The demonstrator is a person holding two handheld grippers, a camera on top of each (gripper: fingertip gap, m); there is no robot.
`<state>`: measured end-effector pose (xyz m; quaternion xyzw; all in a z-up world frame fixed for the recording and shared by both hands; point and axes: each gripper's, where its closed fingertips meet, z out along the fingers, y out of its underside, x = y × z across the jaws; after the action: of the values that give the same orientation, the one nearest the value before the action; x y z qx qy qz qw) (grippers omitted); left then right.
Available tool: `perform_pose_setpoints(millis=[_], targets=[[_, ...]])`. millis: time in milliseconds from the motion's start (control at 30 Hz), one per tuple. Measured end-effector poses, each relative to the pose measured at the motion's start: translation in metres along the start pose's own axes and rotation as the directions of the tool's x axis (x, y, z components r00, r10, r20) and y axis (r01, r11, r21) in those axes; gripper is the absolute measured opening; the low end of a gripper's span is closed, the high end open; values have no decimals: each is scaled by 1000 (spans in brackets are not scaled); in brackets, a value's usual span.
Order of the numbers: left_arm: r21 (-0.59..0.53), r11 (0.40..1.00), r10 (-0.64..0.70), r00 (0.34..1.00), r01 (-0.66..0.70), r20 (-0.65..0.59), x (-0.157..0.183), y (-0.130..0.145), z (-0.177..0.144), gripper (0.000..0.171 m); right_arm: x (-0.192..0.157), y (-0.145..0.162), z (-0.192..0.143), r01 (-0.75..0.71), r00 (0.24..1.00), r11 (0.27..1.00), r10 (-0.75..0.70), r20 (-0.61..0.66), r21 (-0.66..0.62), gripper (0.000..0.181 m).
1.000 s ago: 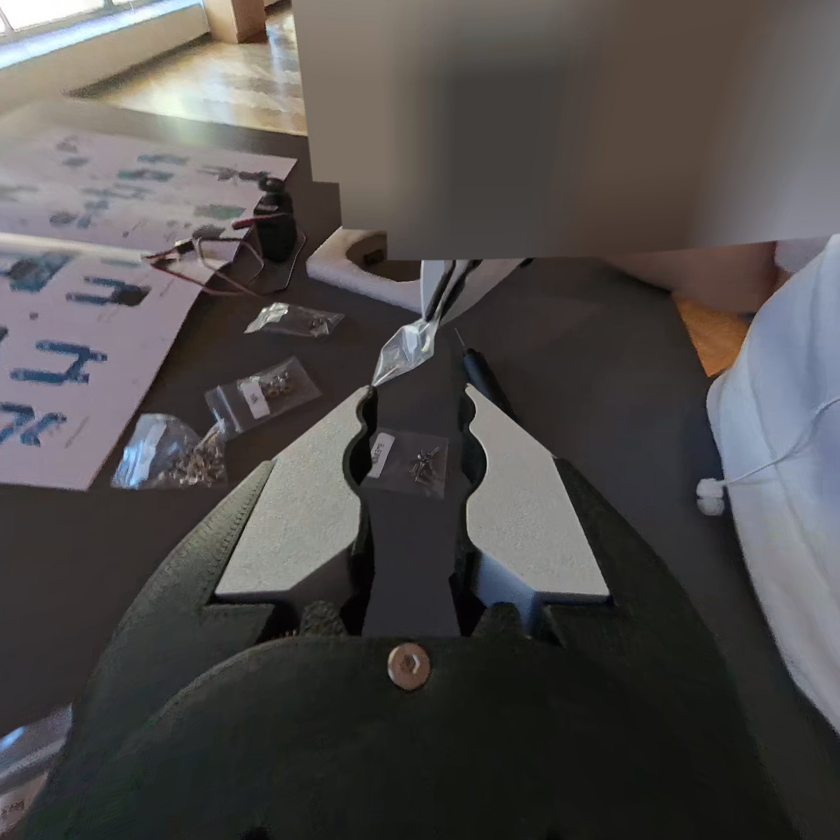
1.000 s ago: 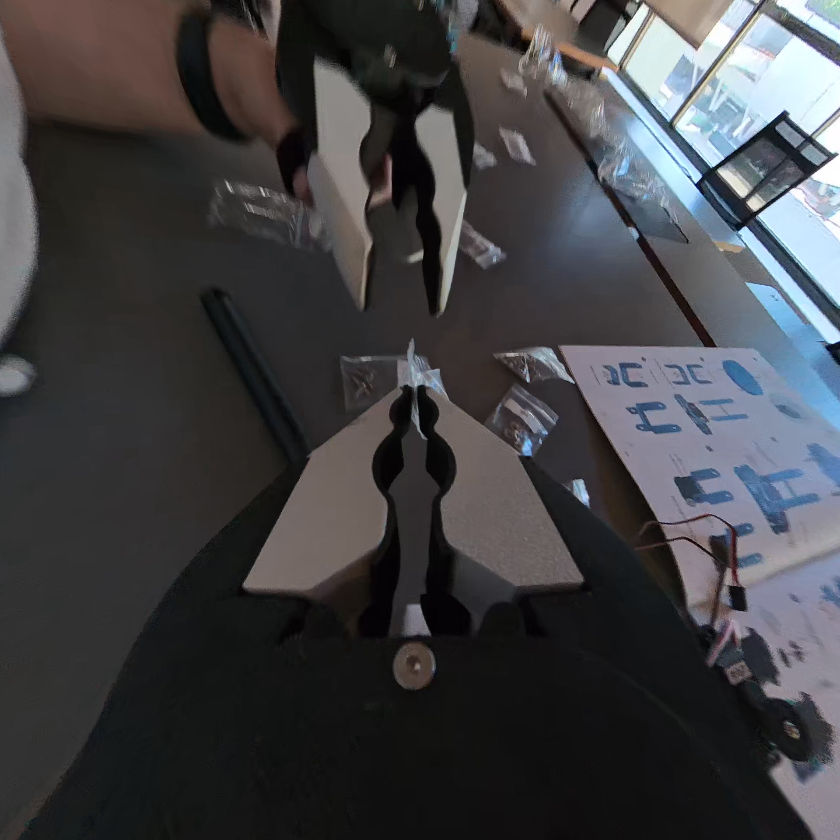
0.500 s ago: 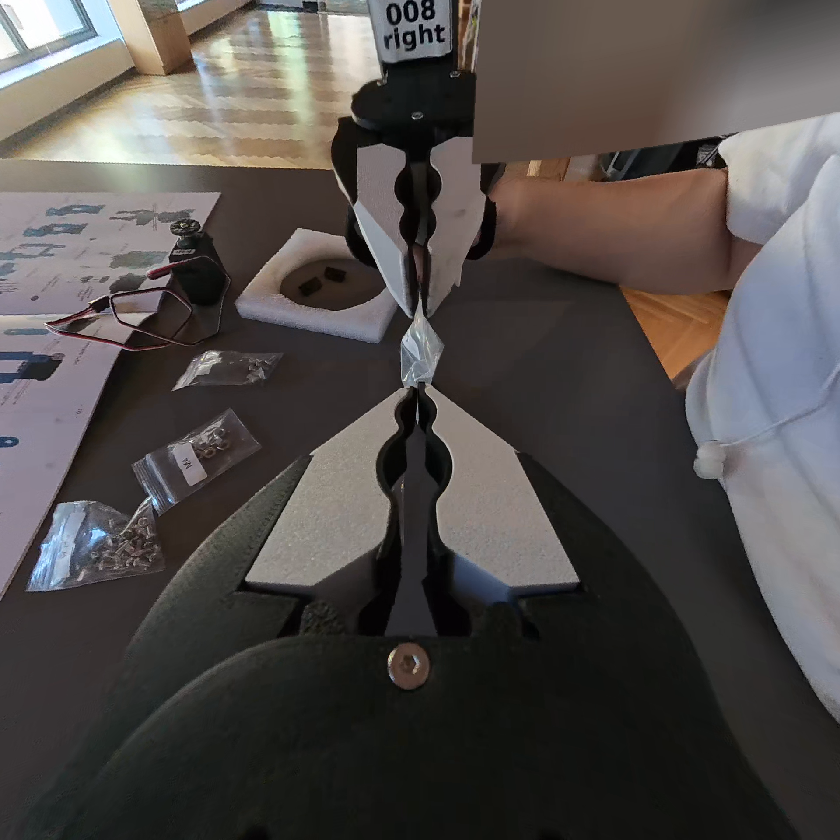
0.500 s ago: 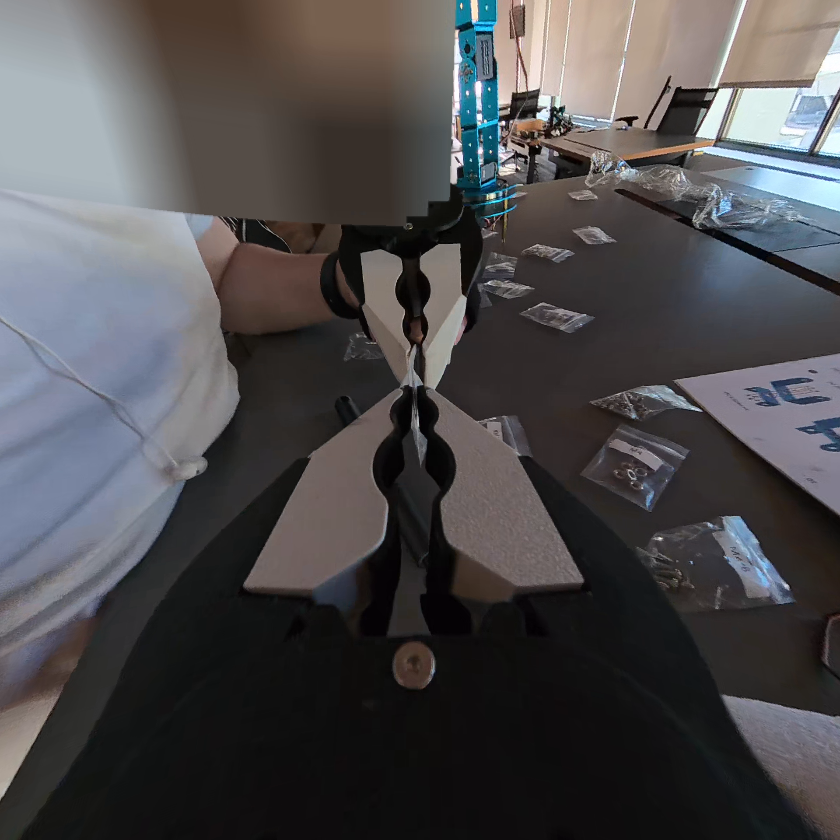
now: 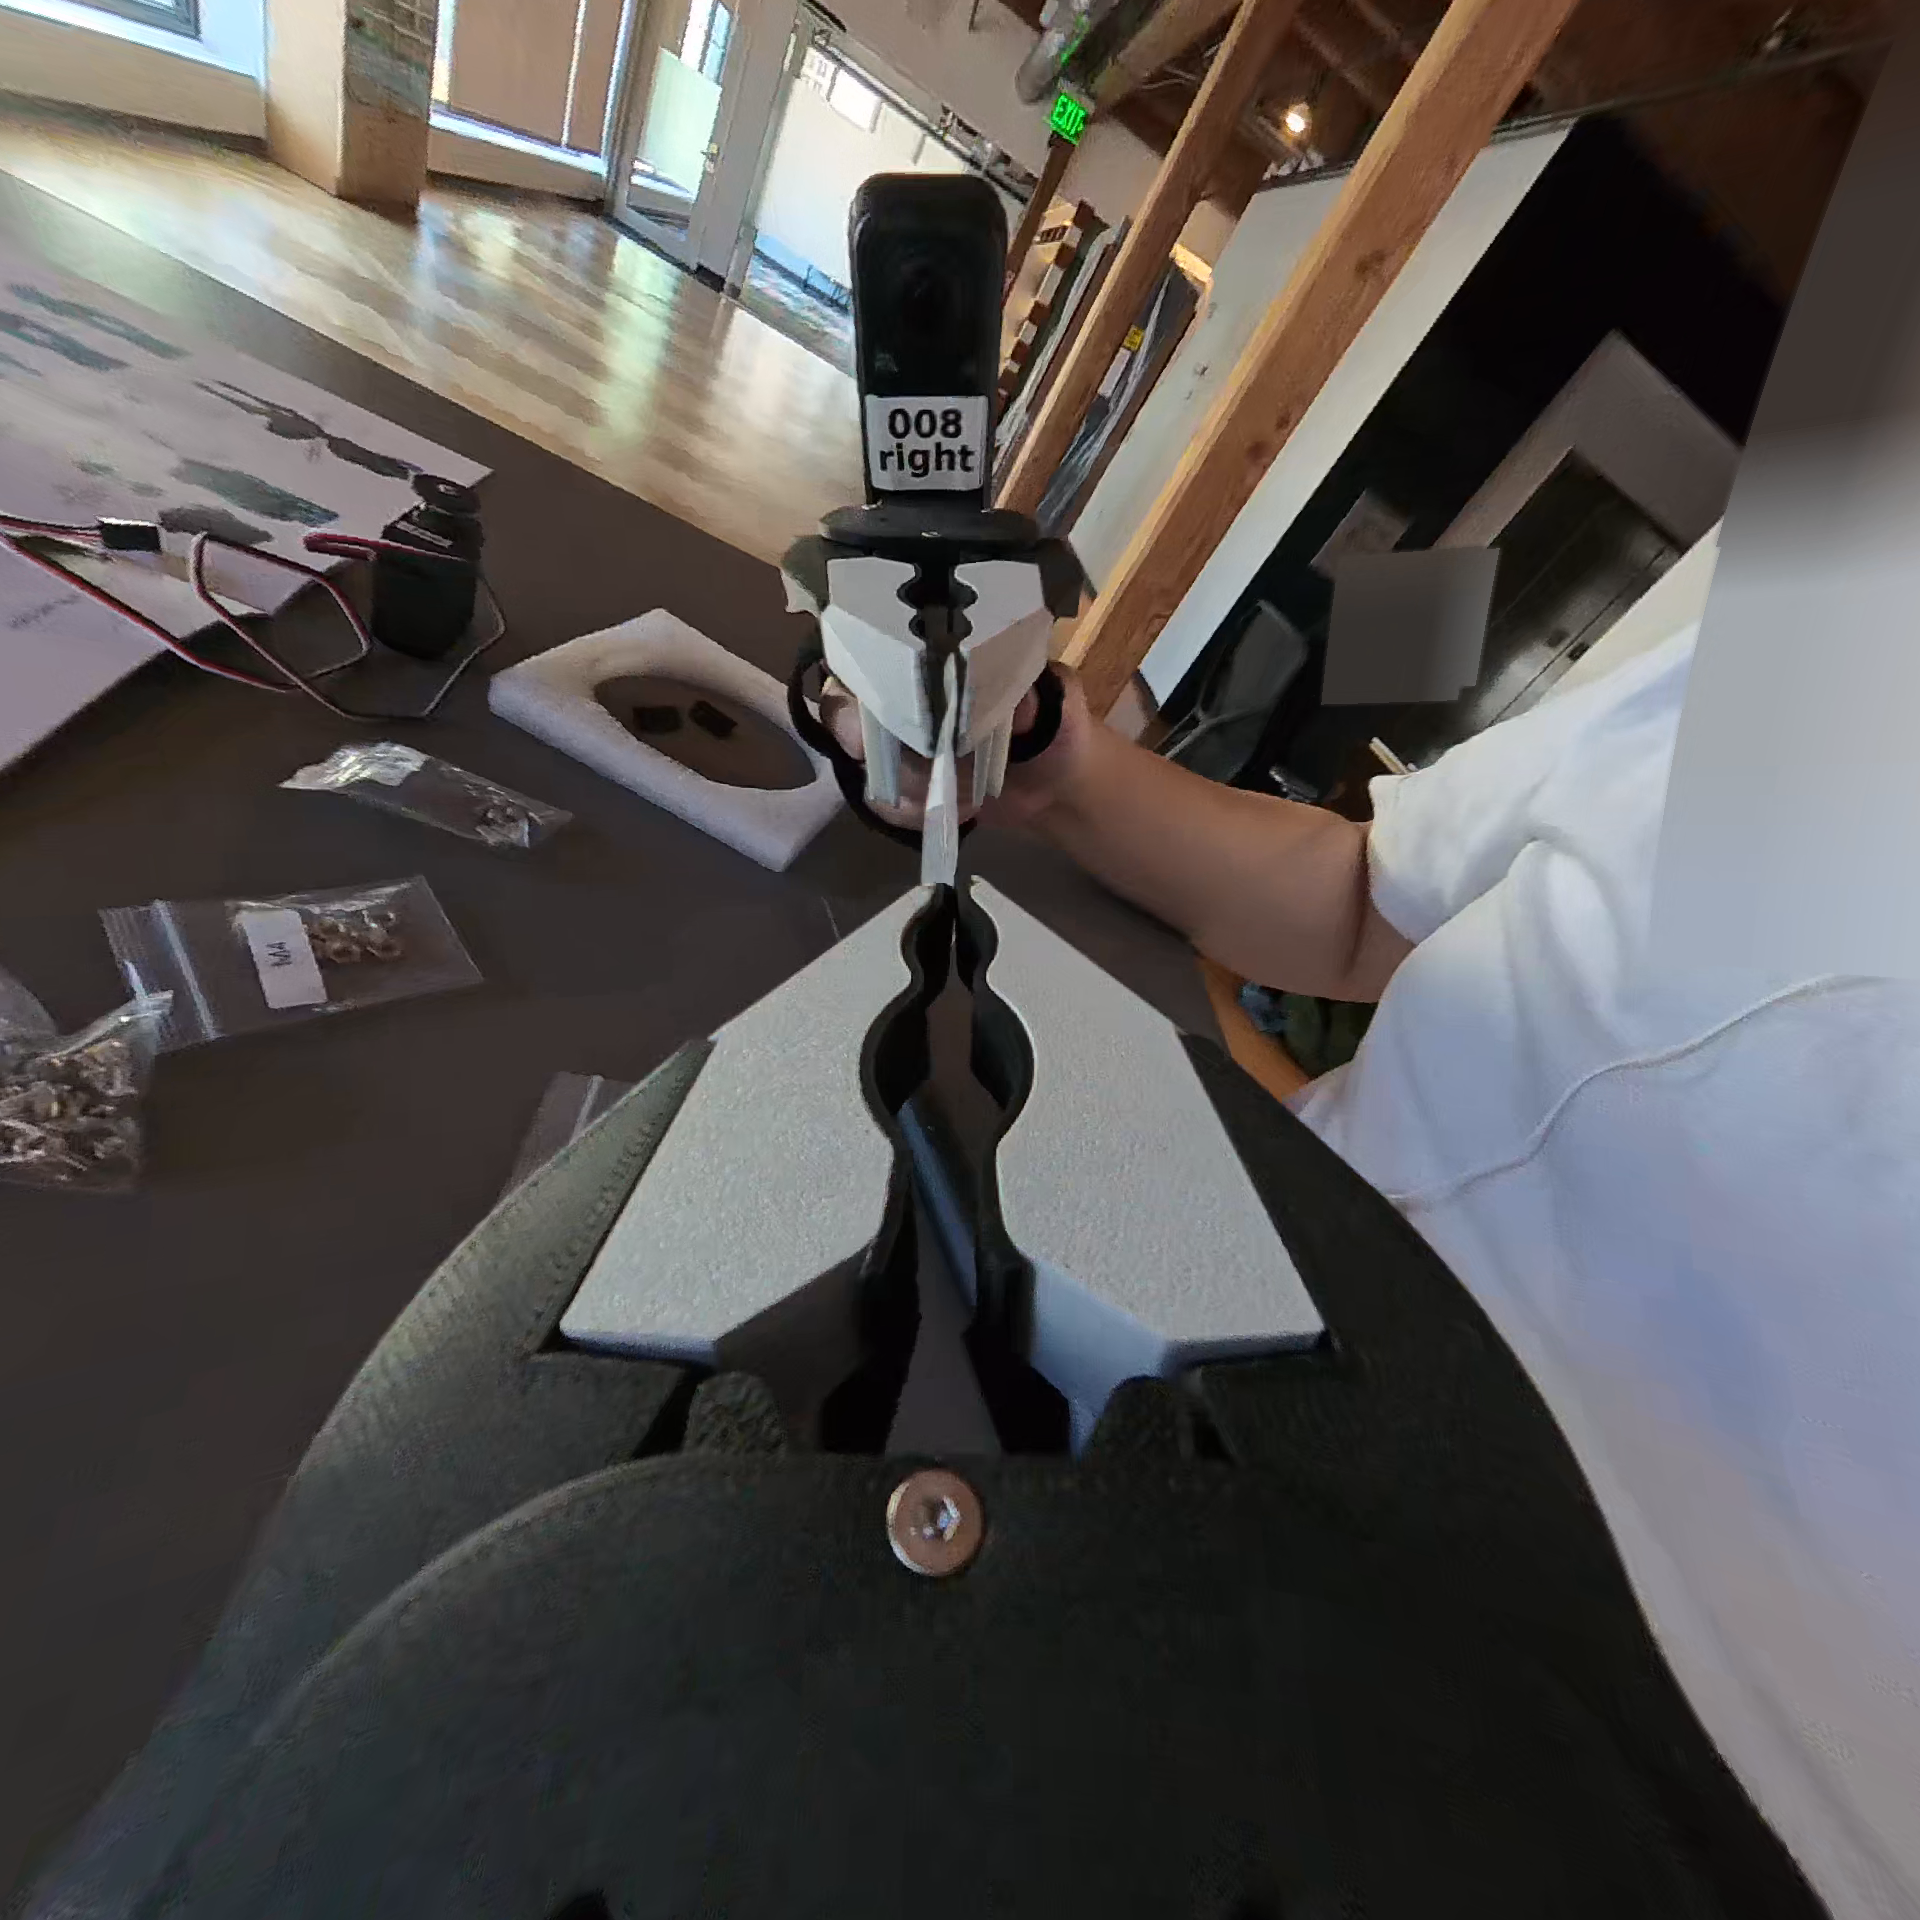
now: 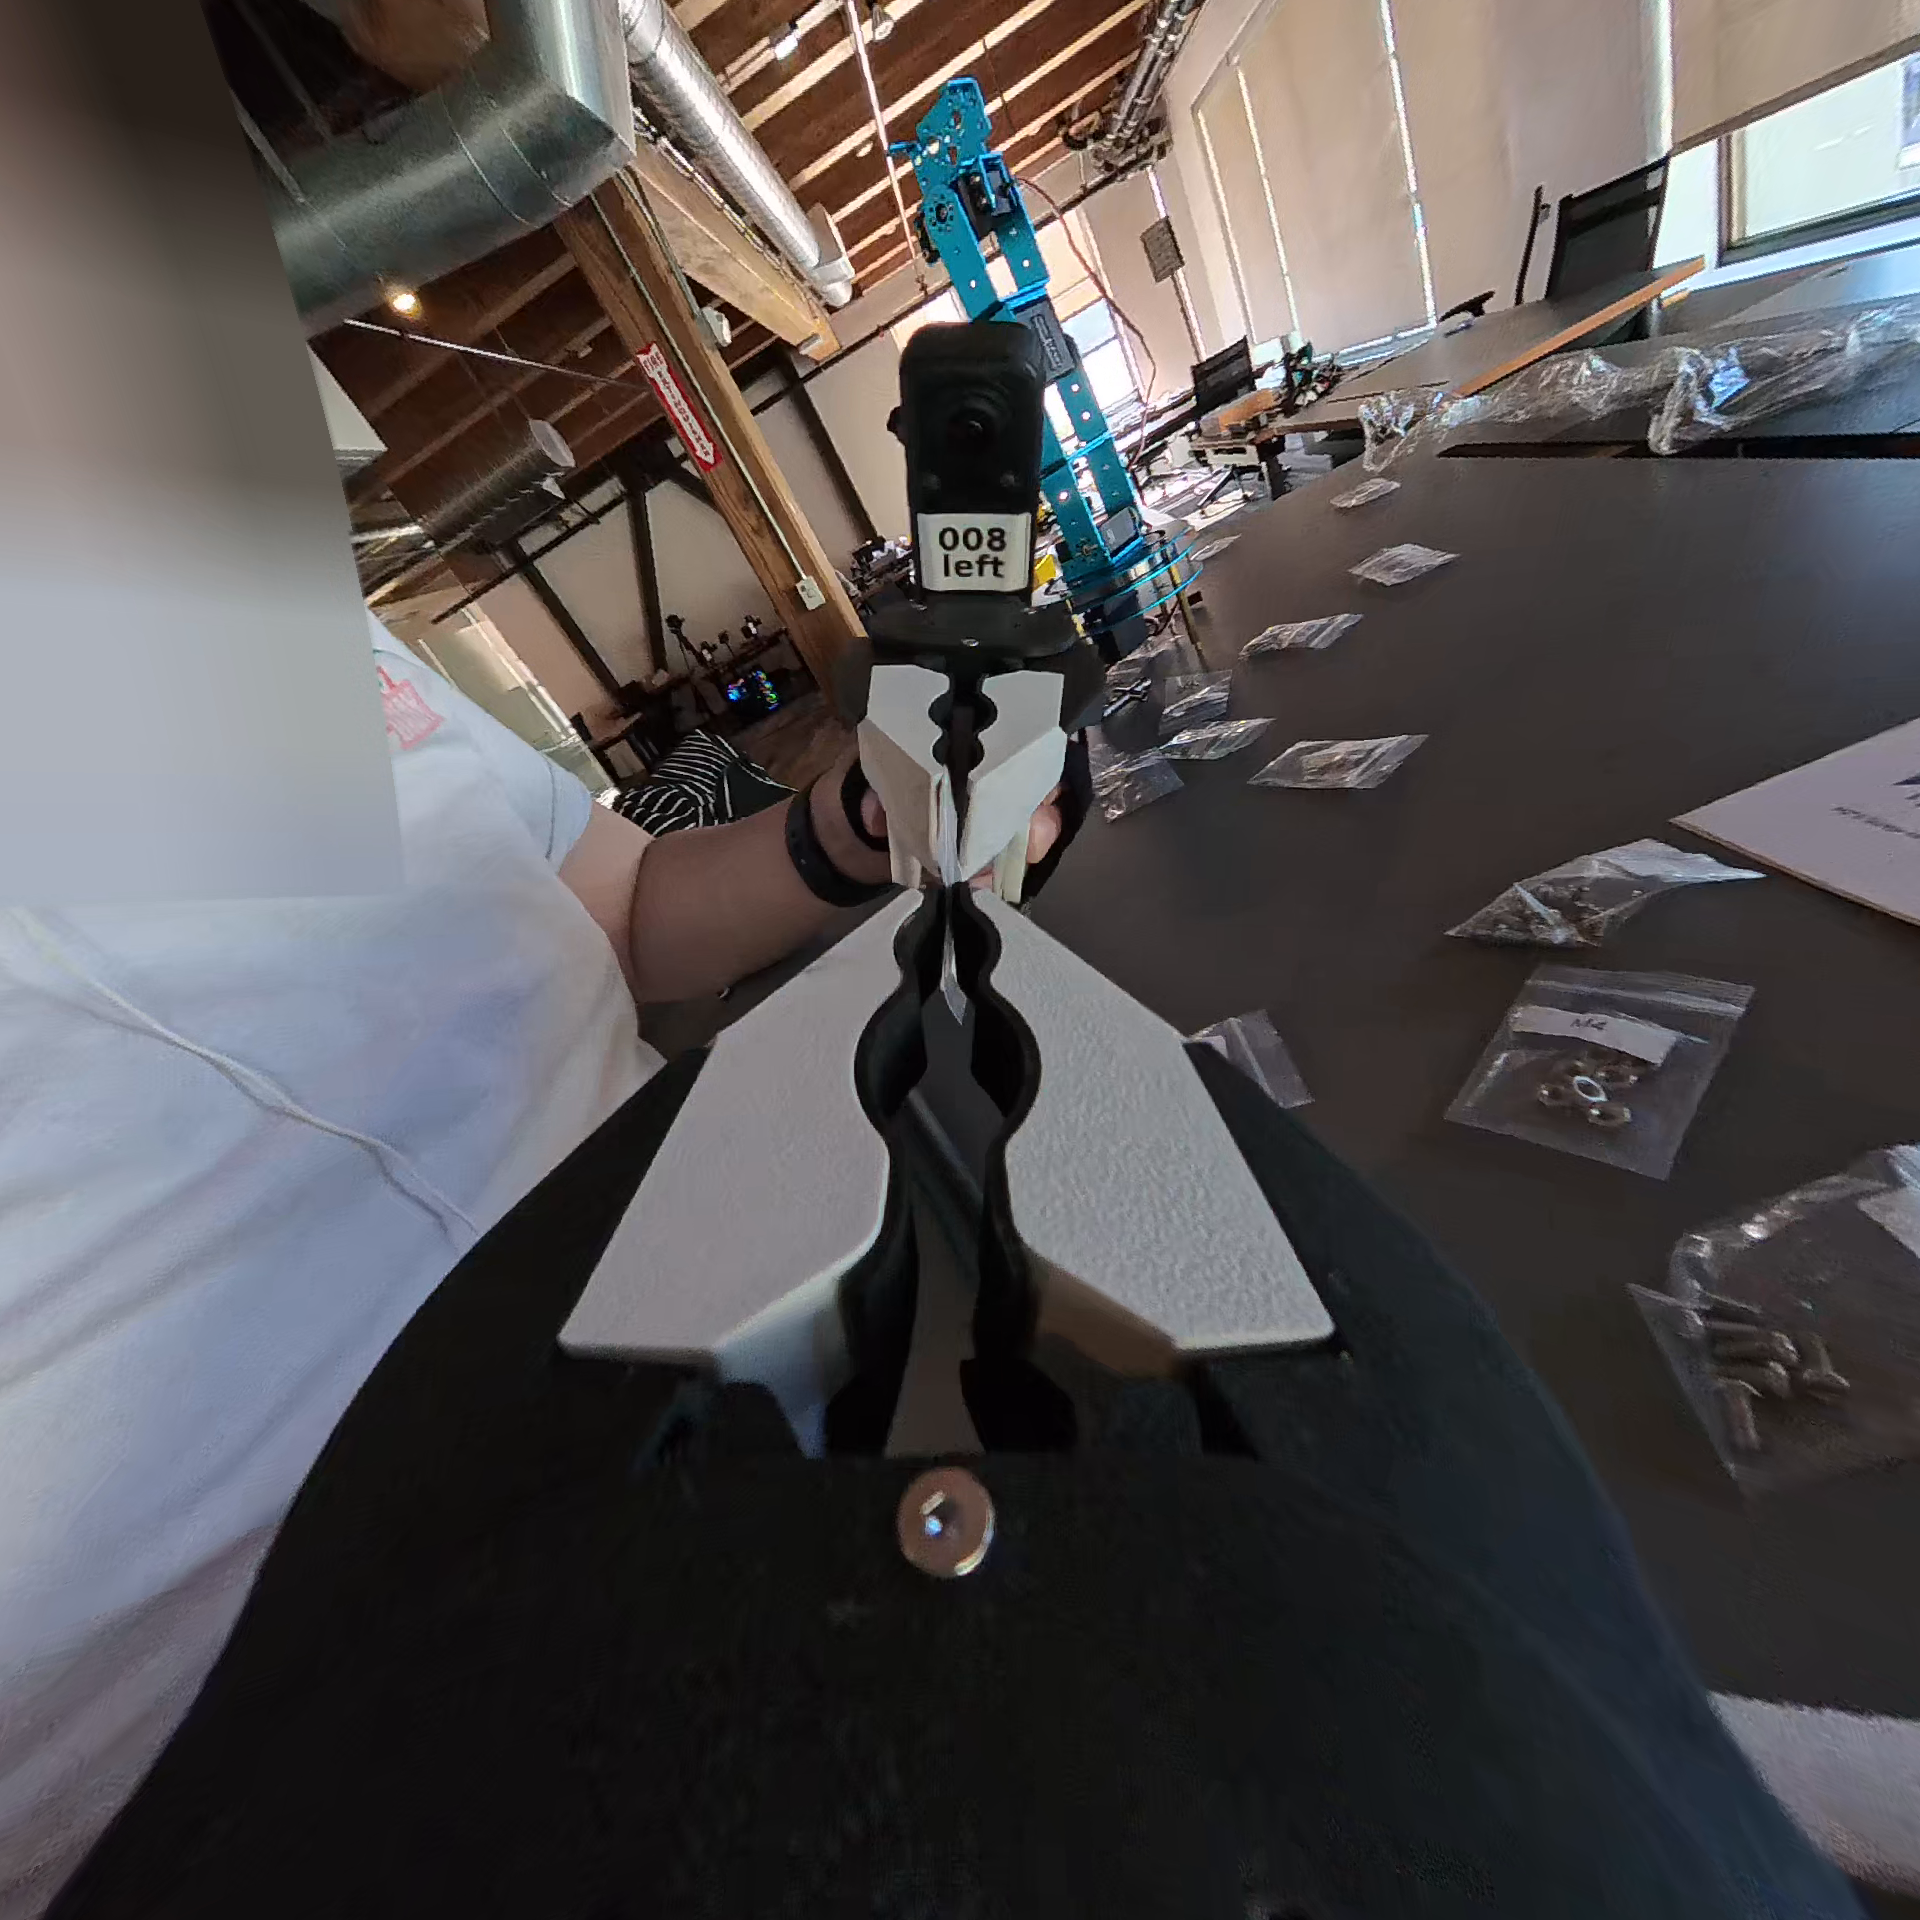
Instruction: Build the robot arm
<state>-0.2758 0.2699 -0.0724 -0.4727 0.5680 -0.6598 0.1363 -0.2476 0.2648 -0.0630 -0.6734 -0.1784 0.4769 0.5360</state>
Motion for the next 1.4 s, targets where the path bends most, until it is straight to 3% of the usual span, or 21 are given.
perform_pose_setpoints(millis=[100,167,200,333,433,500,600,667,733,900,1000,1167,1400], targets=[[1,1000,-10,999,10,-31,3,-2,-3,4,-4,-5,3,-17,999,1000,17,32,-9,0],[-8,1000,12,1000,-12,-16,0,-5,-4,31,-9,-10,4,-19,998,999,20,51,-29,0],[-21,999,35,999,-35,-12,0,-6,-4,35,-9,-11,6,-7,999,999,9,33,-51,0],[-75,988,136,991,-136,-1,8,-11,7,28,-11,-10,10,54,998,992,-57,-29,-115,0],[-160,973,171,985,-164,26,7,0,19,5,-11,-9,7,61,996,993,-66,-57,-99,0],[-187,969,181,979,-160,97,-1,6,25,0,0,-3,0,52,989,992,-67,-135,-111,2],[-131,970,234,938,-207,255,-9,-4,31,0,21,-7,-20,-7,938,999,-12,-347,-53,32],[-125,948,319,864,-293,389,-14,-14,33,0,20,-12,-38,-57,898,998,56,-435,12,32],[-168,901,426,740,-400,520,-17,-23,36,0,16,-11,-56,-160,857,983,182,-482,88,32],[-392,734,637,364,-554,680,-17,-36,62,0,-13,-31,-77,-436,845,855,496,-198,281,35],[-526,647,705,172,-552,688,-21,-40,86,0,-2,-32,-95,-545,781,781,605,-155,306,46],[-627,585,733,3,-515,681,-23,-47,131,0,7,-28,-124,-623,732,755,655,-187,203,44],[-736,532,764,-139,-418,630,-36,-42,170,0,5,-26,-146,-713,687,700,710,-155,47,43]])
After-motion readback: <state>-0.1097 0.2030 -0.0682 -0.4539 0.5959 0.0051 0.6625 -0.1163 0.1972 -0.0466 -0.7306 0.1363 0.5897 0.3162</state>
